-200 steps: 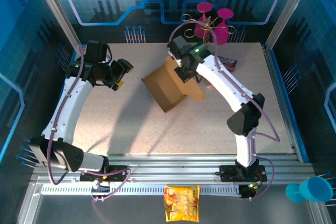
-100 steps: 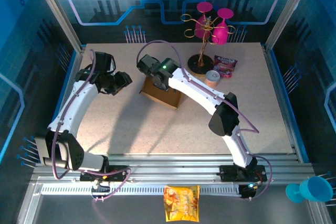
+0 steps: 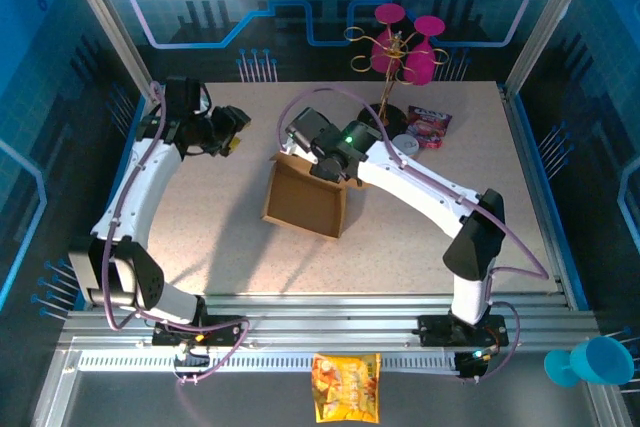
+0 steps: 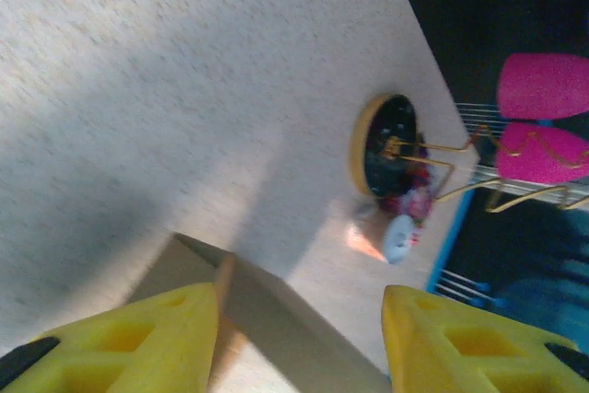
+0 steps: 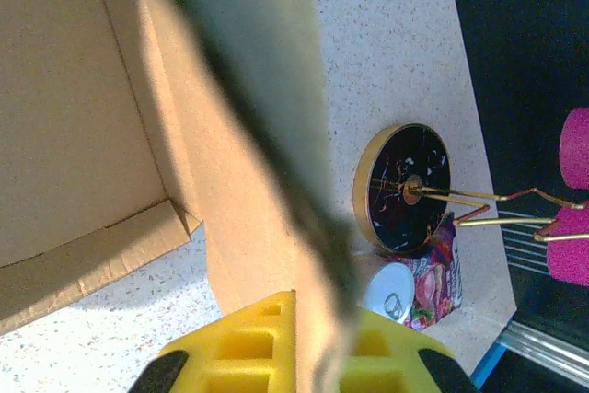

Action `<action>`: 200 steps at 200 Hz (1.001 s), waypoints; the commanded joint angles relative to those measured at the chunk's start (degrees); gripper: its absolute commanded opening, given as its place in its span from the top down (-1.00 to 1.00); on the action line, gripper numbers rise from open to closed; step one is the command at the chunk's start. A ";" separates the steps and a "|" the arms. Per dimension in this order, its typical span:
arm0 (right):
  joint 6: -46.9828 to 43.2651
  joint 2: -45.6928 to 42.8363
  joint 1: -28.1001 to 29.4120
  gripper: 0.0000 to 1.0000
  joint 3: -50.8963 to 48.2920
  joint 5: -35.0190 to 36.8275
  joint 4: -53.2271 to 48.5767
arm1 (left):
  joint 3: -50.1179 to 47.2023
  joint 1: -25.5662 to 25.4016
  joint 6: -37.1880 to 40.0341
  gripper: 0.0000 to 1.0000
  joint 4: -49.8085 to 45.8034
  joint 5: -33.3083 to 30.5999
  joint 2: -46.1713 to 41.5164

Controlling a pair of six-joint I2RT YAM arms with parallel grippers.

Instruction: Fold the paper box

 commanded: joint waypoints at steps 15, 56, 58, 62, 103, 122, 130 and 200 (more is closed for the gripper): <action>-2.89 0.58 0.42 1.00 0.02 -0.78 4.12 | 4.10 -2.13 -15.22 -0.04 -2.03 10.95 4.41; -2.66 1.65 0.50 1.00 1.19 0.04 4.56 | -1.65 -5.08 -22.40 -0.03 5.76 13.76 4.89; -2.73 1.66 0.54 1.00 1.18 0.07 4.56 | -1.78 -5.17 -22.59 -0.03 5.90 13.82 5.00; -2.76 1.73 0.56 1.00 1.22 0.24 4.68 | -2.04 -5.32 -22.93 -0.03 6.23 14.01 5.10; -2.50 2.04 0.93 1.00 1.25 2.17 5.31 | -3.10 -6.13 -24.28 -0.02 8.16 15.03 5.61; -2.41 2.44 1.02 1.00 1.78 3.07 5.36 | -3.78 -6.56 -24.77 -0.03 8.54 15.71 5.48; -2.43 2.40 1.17 1.00 1.84 3.31 5.60 | -4.30 -6.83 -25.18 -0.03 8.95 16.01 5.39; -5.93 1.33 3.12 1.00 -0.70 8.23 10.97 | -9.45 -7.93 -30.39 -0.08 12.44 18.35 4.79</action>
